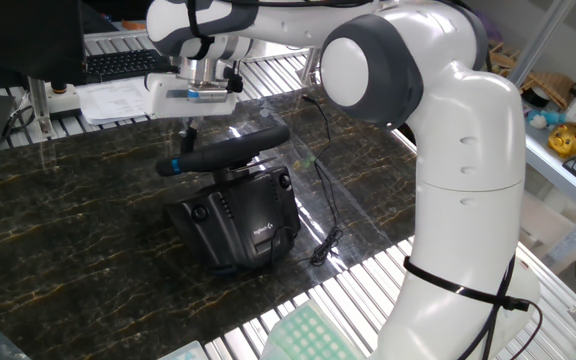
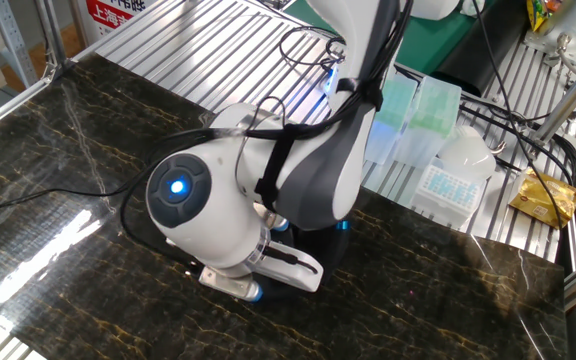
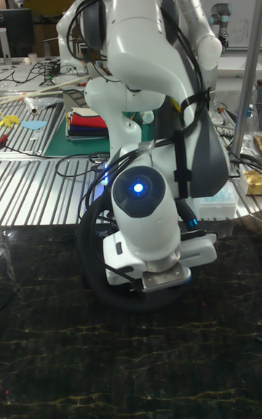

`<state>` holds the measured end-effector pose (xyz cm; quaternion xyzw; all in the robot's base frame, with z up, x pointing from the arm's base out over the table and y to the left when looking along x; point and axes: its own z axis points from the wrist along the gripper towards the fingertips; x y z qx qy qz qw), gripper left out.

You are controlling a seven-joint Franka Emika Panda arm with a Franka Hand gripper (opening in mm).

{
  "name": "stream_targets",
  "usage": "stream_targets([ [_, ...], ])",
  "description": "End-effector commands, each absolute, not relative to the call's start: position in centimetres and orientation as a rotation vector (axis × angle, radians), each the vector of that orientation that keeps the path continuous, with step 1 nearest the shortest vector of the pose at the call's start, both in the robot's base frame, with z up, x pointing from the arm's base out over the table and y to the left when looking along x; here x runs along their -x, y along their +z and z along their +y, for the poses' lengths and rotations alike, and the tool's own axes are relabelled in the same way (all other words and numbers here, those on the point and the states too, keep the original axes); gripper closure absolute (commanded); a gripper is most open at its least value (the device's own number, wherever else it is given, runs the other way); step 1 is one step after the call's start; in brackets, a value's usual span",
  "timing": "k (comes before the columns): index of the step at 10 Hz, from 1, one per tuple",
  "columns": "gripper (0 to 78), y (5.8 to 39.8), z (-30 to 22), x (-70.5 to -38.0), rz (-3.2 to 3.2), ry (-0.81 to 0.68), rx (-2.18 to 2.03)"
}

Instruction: Rotate the steering wheel 90 degrees clockwise

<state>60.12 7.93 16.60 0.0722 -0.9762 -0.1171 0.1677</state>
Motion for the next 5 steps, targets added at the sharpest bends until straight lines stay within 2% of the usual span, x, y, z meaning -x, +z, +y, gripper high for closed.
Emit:
stream_targets([
  [1,77.6,16.71,8.36,-60.03,-2.772,-0.345,-0.208],
  [5,77.6,16.12,8.55,-60.01,-2.767,-0.357,-0.214],
])
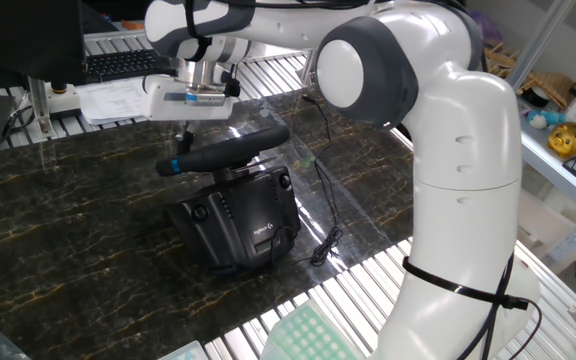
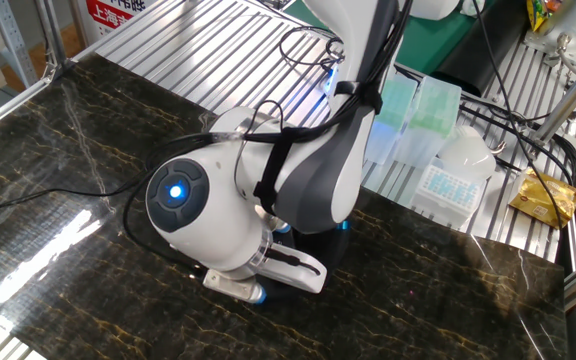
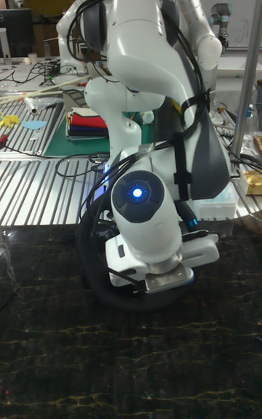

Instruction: Rotate the steering wheel 90 degrees clockwise

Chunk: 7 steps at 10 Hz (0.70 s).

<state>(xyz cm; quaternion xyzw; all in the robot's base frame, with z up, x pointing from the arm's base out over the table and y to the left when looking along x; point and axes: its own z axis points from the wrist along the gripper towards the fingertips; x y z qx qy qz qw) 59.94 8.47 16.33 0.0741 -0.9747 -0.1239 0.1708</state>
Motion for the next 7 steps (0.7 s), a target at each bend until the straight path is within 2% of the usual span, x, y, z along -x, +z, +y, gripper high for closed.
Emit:
stream_targets([
  [1,77.6,16.14,8.57,-59.99,-2.761,-0.354,-0.212],
  [7,77.6,16.31,8.82,-59.86,-2.725,-0.336,-0.205],
])
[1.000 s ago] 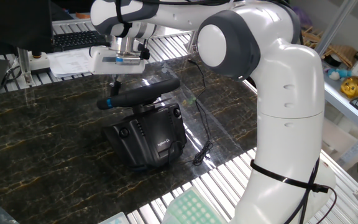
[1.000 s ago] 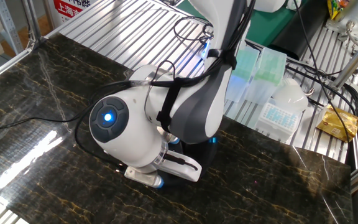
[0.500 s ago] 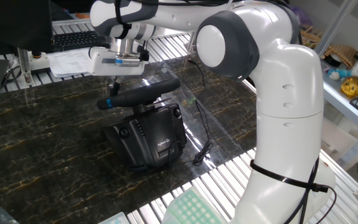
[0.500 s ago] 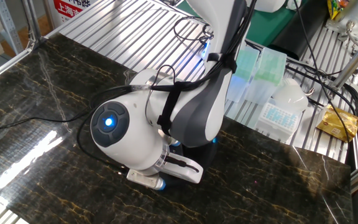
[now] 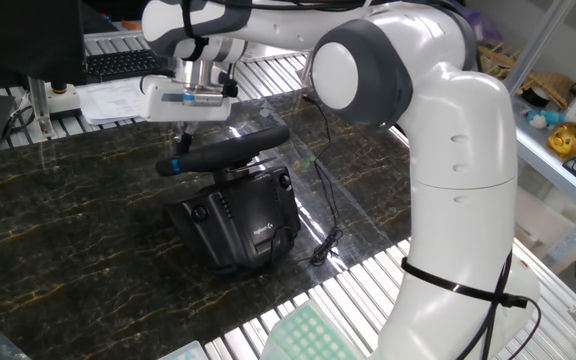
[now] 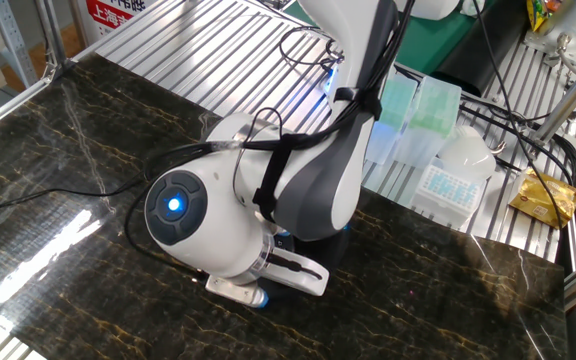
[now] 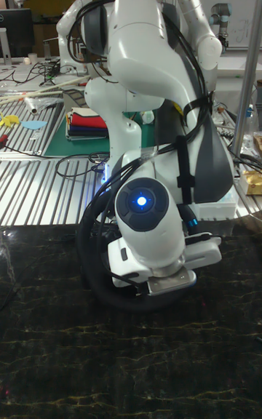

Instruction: Rotate the steering wheel 90 degrees clockwise

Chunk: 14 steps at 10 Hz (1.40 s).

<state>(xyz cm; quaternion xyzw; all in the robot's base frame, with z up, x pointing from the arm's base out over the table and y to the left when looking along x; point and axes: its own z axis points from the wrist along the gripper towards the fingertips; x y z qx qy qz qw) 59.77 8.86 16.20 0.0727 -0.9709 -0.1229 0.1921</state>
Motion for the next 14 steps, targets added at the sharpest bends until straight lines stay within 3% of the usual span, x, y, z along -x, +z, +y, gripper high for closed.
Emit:
stream_targets([
  [1,77.6,16.29,8.79,-59.88,-2.722,-0.327,-0.203],
  [14,77.6,15.94,8.04,-60.37,-2.732,-0.183,-0.190],
])
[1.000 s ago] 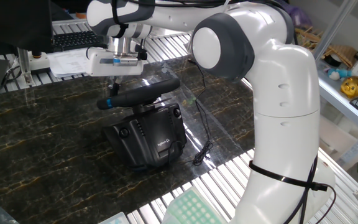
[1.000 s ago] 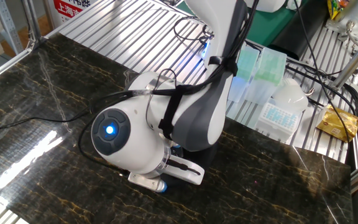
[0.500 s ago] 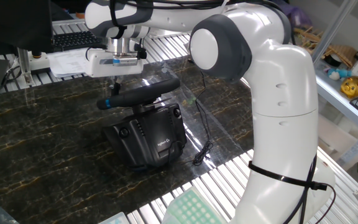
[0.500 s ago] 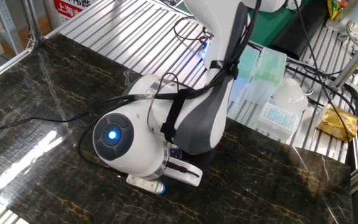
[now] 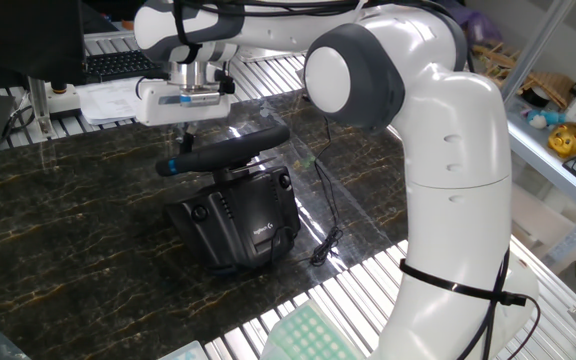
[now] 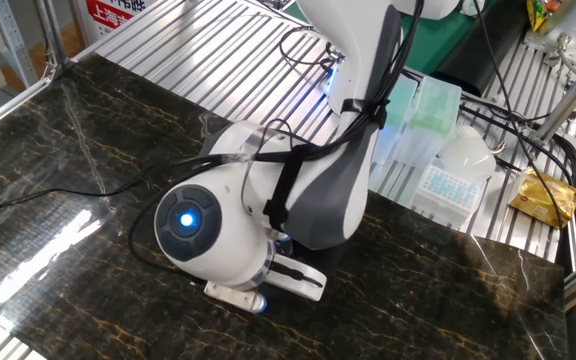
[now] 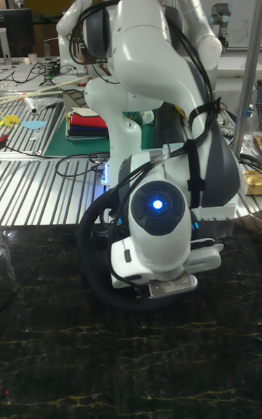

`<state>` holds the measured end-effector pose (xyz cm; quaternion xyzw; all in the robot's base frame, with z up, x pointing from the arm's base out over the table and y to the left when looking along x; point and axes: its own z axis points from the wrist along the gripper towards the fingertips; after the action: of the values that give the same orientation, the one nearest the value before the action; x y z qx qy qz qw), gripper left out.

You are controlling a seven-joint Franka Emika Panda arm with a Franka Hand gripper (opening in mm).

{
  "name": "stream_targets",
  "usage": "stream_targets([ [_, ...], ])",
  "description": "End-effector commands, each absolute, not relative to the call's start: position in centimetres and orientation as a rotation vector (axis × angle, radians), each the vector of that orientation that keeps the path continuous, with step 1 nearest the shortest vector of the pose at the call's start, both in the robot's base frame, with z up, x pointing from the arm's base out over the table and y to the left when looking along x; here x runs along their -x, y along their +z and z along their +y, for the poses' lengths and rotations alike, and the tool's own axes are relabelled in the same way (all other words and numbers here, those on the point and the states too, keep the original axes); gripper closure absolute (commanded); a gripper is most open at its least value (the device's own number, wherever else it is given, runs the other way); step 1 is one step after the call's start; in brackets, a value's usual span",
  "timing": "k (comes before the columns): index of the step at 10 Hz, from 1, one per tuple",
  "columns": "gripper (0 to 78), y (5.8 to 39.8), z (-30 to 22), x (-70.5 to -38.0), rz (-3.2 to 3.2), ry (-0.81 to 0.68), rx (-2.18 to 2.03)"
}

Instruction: Rotate the steering wheel 90 degrees clockwise

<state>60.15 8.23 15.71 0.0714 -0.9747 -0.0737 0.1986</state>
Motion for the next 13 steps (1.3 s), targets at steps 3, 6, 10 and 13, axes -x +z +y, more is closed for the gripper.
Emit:
stream_targets([
  [3,77.6,16.08,7.80,-60.65,-2.733,-0.145,-0.180],
  [6,77.6,15.91,7.56,-60.77,-2.733,-0.119,-0.176],
  [10,77.6,15.87,7.49,-60.80,-2.735,-0.086,-0.169],
  [13,77.6,15.95,7.41,-60.91,-2.739,-0.048,-0.161],
])
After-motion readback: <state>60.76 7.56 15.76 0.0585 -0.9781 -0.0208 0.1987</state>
